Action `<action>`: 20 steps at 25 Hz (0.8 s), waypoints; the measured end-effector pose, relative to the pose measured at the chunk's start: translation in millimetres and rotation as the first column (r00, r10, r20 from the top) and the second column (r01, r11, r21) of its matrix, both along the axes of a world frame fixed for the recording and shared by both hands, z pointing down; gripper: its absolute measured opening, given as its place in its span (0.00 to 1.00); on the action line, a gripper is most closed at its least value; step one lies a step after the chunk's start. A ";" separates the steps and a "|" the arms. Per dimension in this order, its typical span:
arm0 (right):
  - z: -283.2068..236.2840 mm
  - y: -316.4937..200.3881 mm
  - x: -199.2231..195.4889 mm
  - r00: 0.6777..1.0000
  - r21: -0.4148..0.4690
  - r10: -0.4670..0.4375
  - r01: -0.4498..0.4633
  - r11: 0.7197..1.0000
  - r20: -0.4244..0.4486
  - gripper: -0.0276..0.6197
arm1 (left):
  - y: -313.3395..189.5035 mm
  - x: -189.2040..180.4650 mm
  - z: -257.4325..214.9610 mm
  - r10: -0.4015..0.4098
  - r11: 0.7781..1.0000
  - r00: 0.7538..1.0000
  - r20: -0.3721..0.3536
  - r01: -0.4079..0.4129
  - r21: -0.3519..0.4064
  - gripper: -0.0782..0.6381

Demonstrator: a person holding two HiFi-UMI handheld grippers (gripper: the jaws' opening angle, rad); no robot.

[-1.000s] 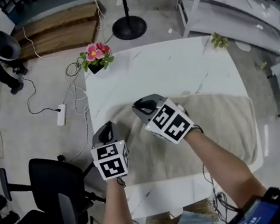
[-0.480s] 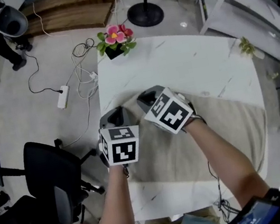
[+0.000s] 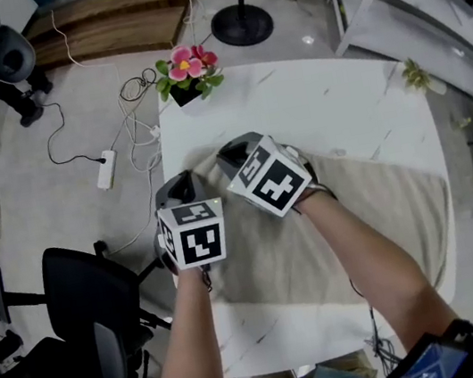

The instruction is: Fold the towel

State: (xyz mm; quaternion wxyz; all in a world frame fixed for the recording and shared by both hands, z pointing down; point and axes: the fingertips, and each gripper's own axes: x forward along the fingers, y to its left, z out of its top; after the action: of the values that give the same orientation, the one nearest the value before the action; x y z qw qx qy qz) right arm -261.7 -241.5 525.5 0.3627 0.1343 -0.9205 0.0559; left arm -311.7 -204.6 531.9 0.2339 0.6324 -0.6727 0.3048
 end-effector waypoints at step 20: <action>-76.8 68.4 432.5 0.829 0.090 0.557 -0.559 0.824 0.051 0.08 | 120.5 336.4 -78.8 0.434 0.901 0.871 -0.231 -0.418 0.117 0.12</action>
State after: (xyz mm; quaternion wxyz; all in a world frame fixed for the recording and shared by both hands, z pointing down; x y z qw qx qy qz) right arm 170.8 -173.1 448.7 0.3127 0.4147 -0.8468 0.1143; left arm 24.6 -84.1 453.1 0.2242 0.8055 -0.4909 0.2450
